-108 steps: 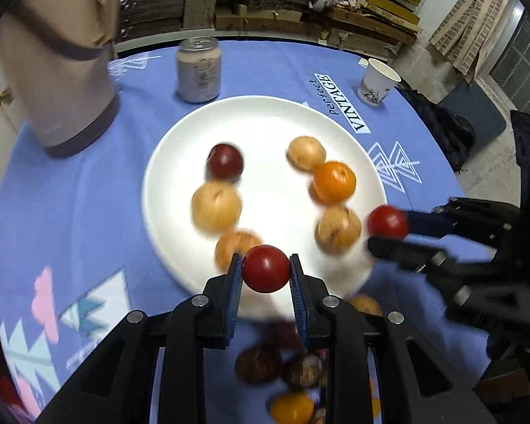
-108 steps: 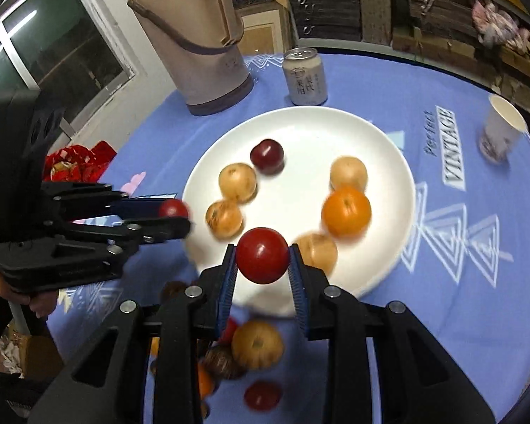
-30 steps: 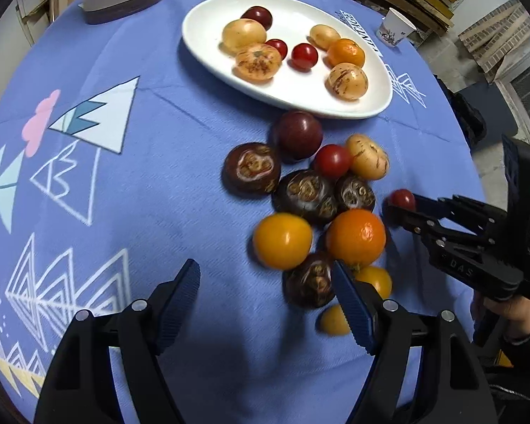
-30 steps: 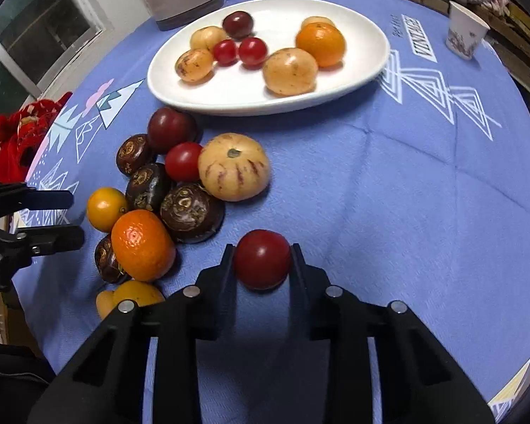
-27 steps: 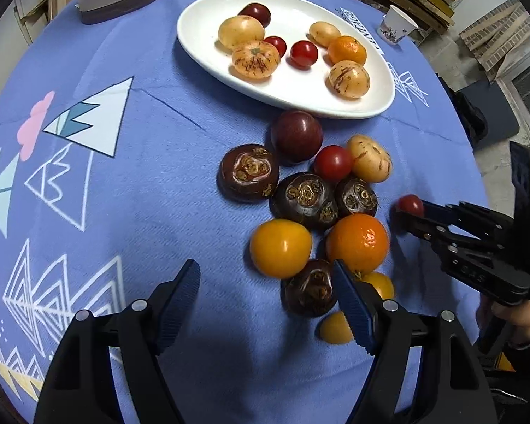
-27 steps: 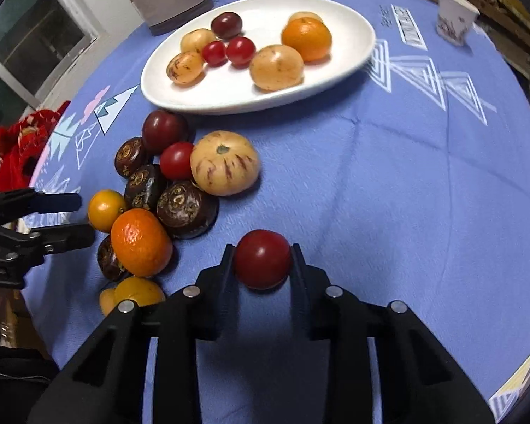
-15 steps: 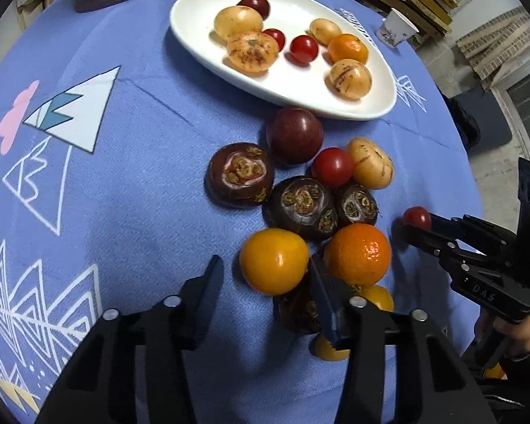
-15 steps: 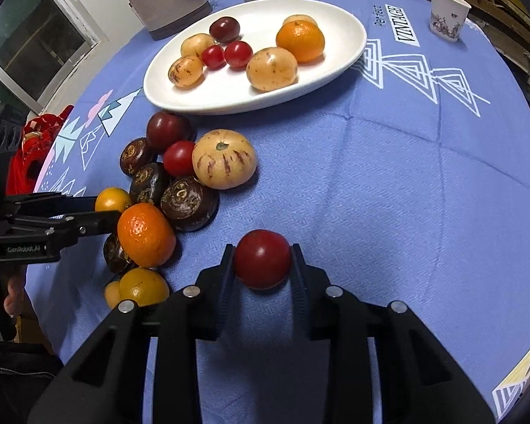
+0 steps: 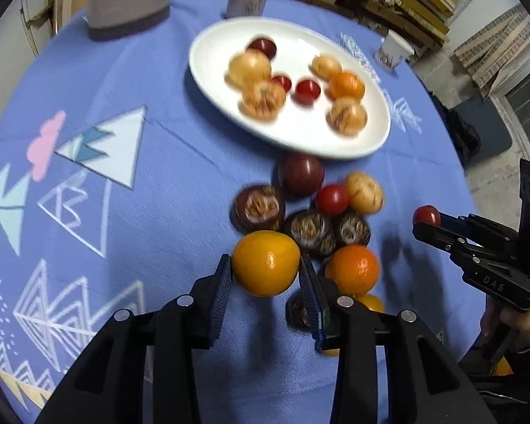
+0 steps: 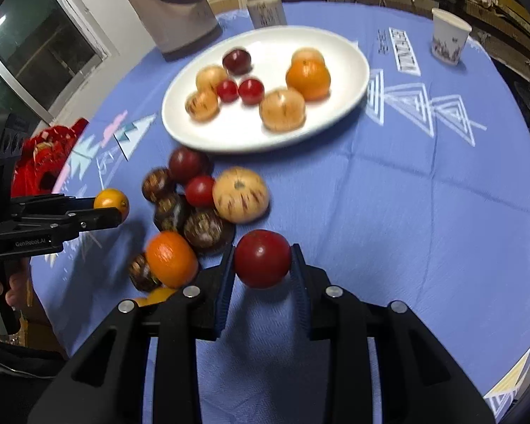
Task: Organize fruits
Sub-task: 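Grasp a yellow-orange plum with the left tool while the right tool grasps a red tomato, then place the plum and tomato on the plate and open both tools, then grasp a small yellow plum with the right tool while the left tool returns, then grasp a dark brown fruit with the left tool while the right tool holds the plum, then set the brown fruit and yellow plum on the plate and open both tools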
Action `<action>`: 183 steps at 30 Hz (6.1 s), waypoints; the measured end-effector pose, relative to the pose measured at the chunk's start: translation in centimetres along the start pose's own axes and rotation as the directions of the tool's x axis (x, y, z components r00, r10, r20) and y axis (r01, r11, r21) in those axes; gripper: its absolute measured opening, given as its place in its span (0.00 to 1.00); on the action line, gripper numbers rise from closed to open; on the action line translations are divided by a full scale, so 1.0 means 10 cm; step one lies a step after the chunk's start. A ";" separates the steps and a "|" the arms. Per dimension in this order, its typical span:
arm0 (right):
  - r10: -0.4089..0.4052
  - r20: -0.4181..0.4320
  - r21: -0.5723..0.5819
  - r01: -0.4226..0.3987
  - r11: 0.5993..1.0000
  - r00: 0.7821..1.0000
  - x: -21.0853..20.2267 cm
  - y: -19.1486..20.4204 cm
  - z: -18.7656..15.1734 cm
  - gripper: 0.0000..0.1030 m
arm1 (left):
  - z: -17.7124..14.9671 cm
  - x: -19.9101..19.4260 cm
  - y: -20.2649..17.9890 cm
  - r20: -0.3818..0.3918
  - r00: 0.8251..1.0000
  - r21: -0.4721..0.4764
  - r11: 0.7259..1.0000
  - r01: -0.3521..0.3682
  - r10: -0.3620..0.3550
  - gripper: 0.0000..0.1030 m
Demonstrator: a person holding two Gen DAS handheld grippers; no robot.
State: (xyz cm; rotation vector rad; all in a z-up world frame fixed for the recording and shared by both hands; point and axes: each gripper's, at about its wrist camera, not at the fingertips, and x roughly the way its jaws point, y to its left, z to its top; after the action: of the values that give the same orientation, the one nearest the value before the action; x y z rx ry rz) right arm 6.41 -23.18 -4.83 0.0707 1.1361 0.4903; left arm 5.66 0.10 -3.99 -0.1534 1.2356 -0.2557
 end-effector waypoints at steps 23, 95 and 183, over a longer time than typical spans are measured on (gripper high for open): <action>-0.028 0.086 -0.083 0.035 0.996 0.996 0.61 0.10 1.38 0.29 | 1.40 0.43 -0.16 0.071 0.996 0.069 0.996 -0.050 0.045 0.38; 0.101 -0.178 -0.132 -0.126 0.983 0.979 0.47 0.73 -0.37 0.46 | -0.48 -0.05 0.07 -0.091 0.992 -0.035 0.995 -0.097 0.093 0.69; 0.148 0.079 -0.046 -0.144 0.988 0.986 -0.25 0.19 0.84 0.36 | 0.63 -0.36 -0.29 0.080 0.996 0.115 0.992 -0.046 0.037 0.39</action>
State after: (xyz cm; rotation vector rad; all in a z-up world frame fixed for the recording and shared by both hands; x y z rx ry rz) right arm 12.36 -20.88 1.49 0.1387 1.0447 0.6352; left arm 10.24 -1.80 2.09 -0.0356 1.1426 -0.2828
